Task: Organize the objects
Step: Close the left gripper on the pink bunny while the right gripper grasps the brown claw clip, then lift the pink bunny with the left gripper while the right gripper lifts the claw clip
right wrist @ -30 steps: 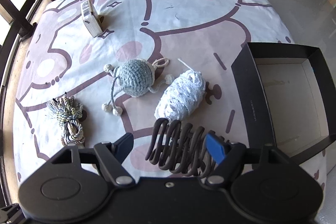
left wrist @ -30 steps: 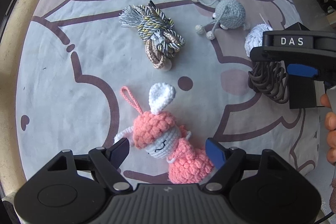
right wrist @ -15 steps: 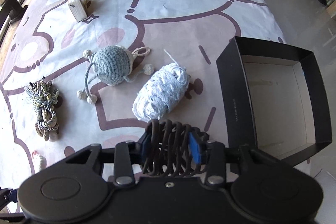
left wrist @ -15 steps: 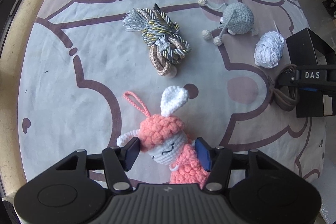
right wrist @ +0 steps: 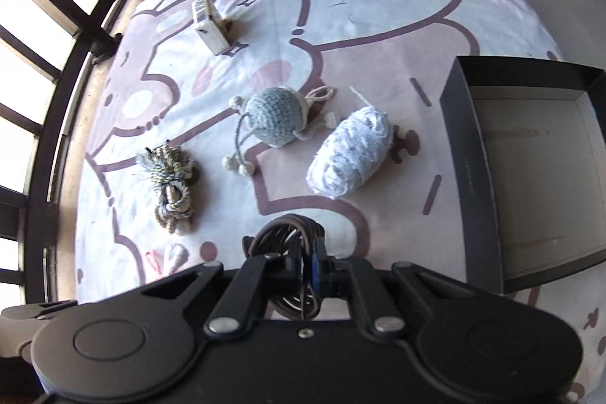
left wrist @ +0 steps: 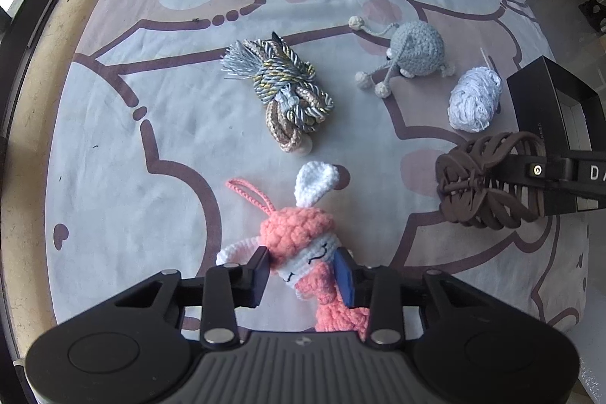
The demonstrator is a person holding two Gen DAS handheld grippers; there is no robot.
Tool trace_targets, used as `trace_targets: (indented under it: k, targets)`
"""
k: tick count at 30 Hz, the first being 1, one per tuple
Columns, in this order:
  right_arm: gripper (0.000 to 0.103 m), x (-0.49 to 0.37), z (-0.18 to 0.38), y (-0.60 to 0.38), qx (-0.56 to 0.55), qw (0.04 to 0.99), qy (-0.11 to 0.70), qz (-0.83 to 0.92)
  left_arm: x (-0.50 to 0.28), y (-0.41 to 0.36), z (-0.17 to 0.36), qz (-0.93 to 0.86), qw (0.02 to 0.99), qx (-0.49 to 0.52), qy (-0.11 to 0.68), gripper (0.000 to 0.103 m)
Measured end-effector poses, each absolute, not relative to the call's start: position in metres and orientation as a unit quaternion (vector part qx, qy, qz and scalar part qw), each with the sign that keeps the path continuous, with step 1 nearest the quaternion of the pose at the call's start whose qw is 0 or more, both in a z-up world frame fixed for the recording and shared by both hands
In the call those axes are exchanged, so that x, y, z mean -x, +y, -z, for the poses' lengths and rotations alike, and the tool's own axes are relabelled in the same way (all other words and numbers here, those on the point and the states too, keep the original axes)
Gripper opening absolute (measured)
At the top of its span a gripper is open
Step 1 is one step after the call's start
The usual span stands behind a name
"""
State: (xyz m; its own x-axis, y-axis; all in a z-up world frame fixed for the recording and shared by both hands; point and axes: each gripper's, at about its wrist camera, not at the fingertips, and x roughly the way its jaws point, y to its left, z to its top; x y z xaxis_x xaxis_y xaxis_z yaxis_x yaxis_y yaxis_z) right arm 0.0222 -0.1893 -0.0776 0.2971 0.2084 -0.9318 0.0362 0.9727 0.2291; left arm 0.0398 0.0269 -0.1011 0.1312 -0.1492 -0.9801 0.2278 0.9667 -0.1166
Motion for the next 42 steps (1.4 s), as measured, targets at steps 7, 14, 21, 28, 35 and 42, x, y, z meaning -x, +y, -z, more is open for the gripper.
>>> trace_targets:
  k: [7,14,21,28,35,42]
  targets:
    - [0.006,-0.015,0.09,-0.197,-0.172,0.766,0.613,-0.091,-0.038,0.026,0.097,0.121,0.758,-0.027,0.64,0.026]
    - [0.011,-0.007,0.104,-0.217,-0.146,0.757,0.635,-0.06,-0.037,0.022,0.102,0.106,0.746,-0.027,0.657,0.062]
    - [0.034,0.0,0.103,-0.231,-0.083,0.762,0.642,-0.019,-0.031,0.009,0.108,0.115,0.732,-0.05,0.67,0.078]
    - [0.055,0.009,0.084,-0.238,-0.024,0.792,0.609,-0.02,-0.032,0.003,0.121,0.093,0.721,-0.073,0.683,0.079]
    - [0.059,0.008,0.071,-0.243,0.005,0.819,0.573,-0.028,-0.037,0.001,0.123,0.079,0.73,-0.07,0.675,0.079]
    - [0.056,0.006,0.083,-0.23,-0.012,0.801,0.592,-0.085,-0.034,-0.015,0.101,0.162,0.779,-0.061,0.603,0.079]
